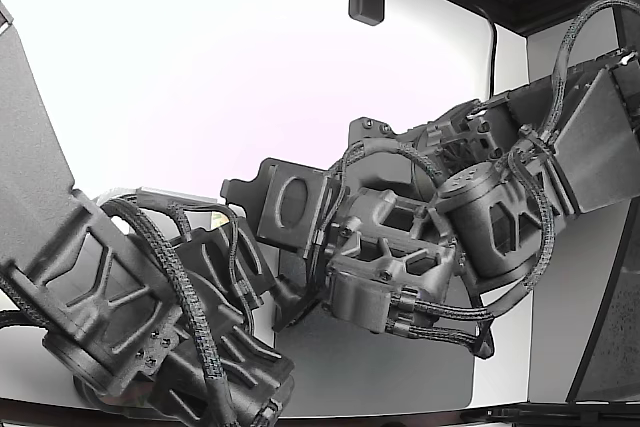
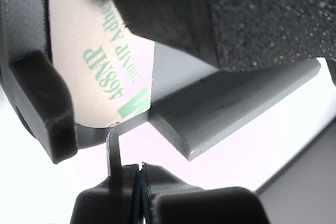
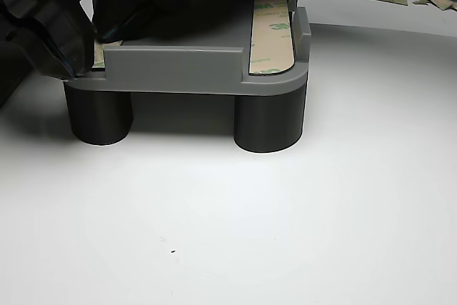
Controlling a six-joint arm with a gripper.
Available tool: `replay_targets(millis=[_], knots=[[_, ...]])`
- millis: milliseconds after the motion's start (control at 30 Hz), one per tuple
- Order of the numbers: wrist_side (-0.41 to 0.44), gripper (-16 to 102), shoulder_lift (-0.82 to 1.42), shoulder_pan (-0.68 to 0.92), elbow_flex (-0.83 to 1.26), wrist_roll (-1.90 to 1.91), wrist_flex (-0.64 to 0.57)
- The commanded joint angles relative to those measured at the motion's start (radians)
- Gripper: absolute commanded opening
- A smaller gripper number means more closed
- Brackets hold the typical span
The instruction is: Peel off protective film from adhesive tape.
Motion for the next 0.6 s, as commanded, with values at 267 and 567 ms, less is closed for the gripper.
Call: replay_targets(millis=[267, 567], knots=[[0.000, -11, 0.008, -0.017, -0.035, 0.002, 0.002], [-0.002, -11, 0.008, -0.017, -0.037, 0.002, 0.002]])
